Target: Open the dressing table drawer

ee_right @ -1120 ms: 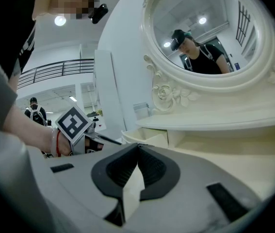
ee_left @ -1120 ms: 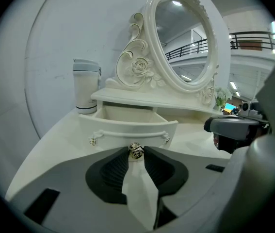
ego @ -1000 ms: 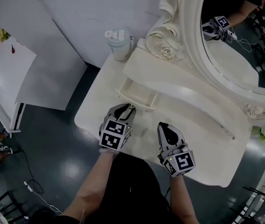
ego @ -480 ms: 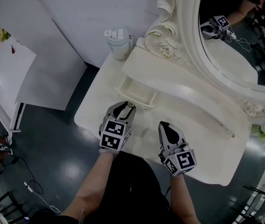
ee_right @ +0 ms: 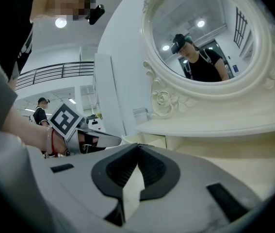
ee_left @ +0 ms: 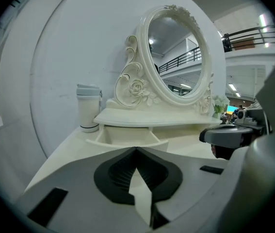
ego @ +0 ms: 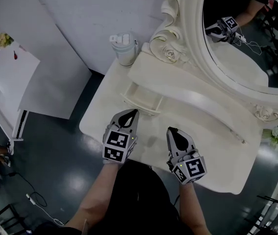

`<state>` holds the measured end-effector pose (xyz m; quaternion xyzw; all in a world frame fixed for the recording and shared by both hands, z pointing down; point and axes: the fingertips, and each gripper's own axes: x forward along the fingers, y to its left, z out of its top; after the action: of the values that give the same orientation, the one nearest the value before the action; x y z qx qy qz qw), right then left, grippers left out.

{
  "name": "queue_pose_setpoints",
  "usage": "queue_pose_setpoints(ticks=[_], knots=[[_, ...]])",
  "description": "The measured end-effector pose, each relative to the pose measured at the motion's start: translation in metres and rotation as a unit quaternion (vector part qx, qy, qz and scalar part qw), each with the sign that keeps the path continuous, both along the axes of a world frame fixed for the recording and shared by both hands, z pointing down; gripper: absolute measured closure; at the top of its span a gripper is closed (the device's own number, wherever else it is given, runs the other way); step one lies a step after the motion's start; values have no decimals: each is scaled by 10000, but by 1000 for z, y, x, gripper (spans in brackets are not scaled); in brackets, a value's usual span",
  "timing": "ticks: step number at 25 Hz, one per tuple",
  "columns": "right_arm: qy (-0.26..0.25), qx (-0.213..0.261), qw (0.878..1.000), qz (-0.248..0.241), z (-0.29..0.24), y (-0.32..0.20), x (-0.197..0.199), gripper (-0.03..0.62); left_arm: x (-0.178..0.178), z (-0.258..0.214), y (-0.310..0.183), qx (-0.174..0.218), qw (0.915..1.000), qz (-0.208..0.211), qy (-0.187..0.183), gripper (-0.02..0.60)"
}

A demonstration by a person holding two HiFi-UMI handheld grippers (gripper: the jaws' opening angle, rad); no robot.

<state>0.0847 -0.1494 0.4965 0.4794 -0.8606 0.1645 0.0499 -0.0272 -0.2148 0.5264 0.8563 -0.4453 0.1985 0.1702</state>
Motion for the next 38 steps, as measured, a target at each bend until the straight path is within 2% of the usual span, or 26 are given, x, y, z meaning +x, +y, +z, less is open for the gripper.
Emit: queue_pose_setpoints(ticks=[13, 23, 38], knots=[[172, 393, 9989, 170, -39, -2, 14, 588, 43, -60, 12, 636, 9927, 554, 861, 578], [299, 745, 9964, 280, -78, -3, 24, 588, 54, -100, 14, 952, 9869, 701, 1094, 578], [249, 1103, 9935, 163, -122, -17, 18, 589, 48, -138, 8, 1189, 9819, 623, 1335, 578]])
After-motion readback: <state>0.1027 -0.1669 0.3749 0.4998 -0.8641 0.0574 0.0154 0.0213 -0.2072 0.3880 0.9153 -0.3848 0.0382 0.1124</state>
